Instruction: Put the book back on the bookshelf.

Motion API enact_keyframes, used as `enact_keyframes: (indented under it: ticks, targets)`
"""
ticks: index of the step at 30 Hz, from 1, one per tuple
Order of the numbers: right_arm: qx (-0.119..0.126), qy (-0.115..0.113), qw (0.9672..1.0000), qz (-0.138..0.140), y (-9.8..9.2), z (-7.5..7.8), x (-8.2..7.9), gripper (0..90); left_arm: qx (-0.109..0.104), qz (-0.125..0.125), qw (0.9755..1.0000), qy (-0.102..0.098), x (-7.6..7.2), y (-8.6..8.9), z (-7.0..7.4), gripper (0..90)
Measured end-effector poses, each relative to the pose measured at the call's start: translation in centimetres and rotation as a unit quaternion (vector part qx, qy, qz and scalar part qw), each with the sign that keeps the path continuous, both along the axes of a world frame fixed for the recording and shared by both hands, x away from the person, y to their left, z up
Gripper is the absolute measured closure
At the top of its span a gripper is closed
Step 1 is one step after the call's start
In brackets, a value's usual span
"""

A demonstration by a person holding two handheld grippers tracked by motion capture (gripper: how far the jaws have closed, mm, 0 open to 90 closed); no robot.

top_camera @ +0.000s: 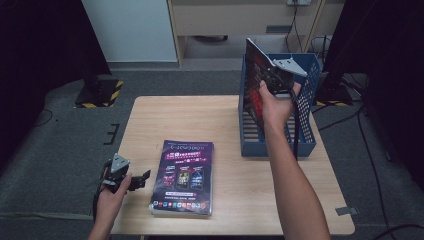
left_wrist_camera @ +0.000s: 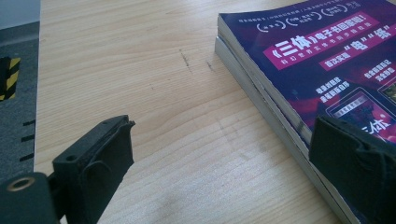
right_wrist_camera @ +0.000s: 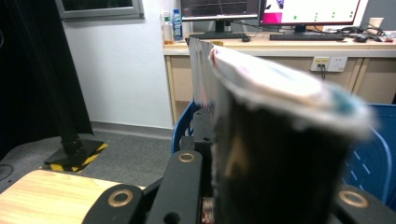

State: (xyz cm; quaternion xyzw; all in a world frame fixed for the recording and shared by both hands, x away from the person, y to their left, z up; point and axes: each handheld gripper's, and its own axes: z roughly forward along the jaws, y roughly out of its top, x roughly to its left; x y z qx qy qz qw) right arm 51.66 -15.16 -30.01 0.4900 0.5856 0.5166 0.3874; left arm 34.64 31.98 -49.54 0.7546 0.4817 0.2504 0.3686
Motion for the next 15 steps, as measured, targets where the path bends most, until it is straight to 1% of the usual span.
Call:
enact_keyframes:
  ticks: [4, 7, 15]
  targets:
    - [0.008, -0.003, 0.9999, -0.006, 0.0, -0.8, 0.0, 86.8, 0.001, -0.001, 1.0000, 0.001, 0.1, -0.1, 0.0, 5.6]
    - [0.012, -0.005, 0.9999, -0.006, 0.0, -1.2, 0.1, 86.8, 0.002, -0.002, 1.0000, 0.001, 0.0, -0.1, 0.0, 5.6]
    - [0.016, -0.007, 0.9998, -0.006, 0.3, -2.4, 0.2, 86.8, 0.004, -0.003, 1.0000, 0.002, 0.1, -0.1, 0.0, 5.5]
